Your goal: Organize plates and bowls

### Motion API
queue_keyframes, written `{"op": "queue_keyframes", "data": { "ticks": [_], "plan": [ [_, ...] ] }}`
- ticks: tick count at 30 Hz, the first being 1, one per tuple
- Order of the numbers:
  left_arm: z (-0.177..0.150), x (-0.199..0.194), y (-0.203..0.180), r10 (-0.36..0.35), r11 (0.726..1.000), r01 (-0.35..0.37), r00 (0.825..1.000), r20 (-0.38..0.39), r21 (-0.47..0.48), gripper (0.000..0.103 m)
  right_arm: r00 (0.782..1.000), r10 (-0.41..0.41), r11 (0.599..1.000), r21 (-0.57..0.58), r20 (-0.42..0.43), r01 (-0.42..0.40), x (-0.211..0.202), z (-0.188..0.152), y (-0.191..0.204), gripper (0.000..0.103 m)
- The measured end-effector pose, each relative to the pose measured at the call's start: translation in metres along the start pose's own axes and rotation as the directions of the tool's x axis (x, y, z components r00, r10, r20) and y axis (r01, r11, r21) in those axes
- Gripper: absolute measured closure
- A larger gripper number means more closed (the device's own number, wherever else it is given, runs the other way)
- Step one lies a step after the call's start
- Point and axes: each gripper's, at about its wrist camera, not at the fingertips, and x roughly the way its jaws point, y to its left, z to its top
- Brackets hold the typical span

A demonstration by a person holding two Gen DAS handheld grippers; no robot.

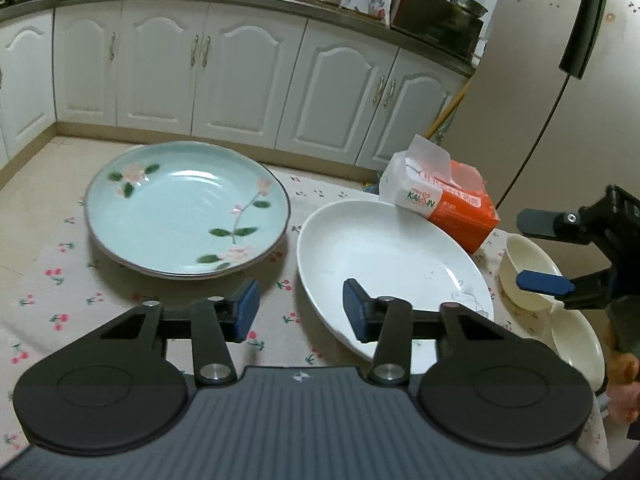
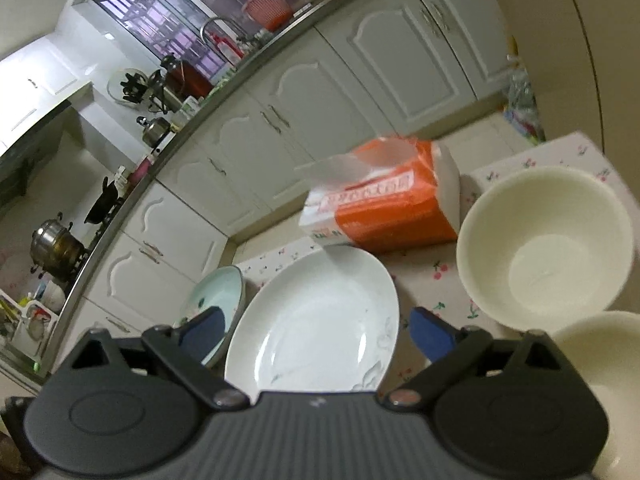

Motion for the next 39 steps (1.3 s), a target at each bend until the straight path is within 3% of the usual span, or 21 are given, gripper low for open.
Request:
{"op": "queue_keyframes", "data": {
  "ticks": [11, 22, 25, 27, 39],
  "plan": [
    [-0.001, 0.035, -0.013, -0.021, 1.000, 0.021, 1.000, -0.015, -0.005, 0.063, 0.996, 0.002, 1.000, -0.007, -0.091, -0.003, 0.025, 0.006, 0.000, 0.001],
    [-0.006, 0.049, -0.017, 0.004, 1.000, -0.004, 0.999, -0.036, -0.015, 0.068, 0.994, -0.066, 0.996, -0.067, -0.087, 0.060, 0.032, 0.009, 0.006, 0.001],
    [-0.006, 0.050, -0.019, 0.011, 1.000, -0.011, 0.999, -0.032, -0.010, 0.071, 0.994, -0.064, 0.996, -0.073, -0.094, 0.057, 0.036, 0.009, 0.006, 0.001],
    [-0.007, 0.048, -0.019, 0.017, 1.000, -0.017, 0.999, -0.029, -0.004, 0.074, 0.995, -0.021, 0.999, -0.050, -0.102, 0.016, 0.038, 0.007, 0.004, 0.000],
    [-0.011, 0.038, -0.020, 0.045, 0.999, -0.044, 0.999, -0.017, 0.011, 0.078, 0.993, -0.067, 0.986, -0.157, -0.094, 0.051, 0.030, -0.005, 0.031, 0.000]
  ]
}}
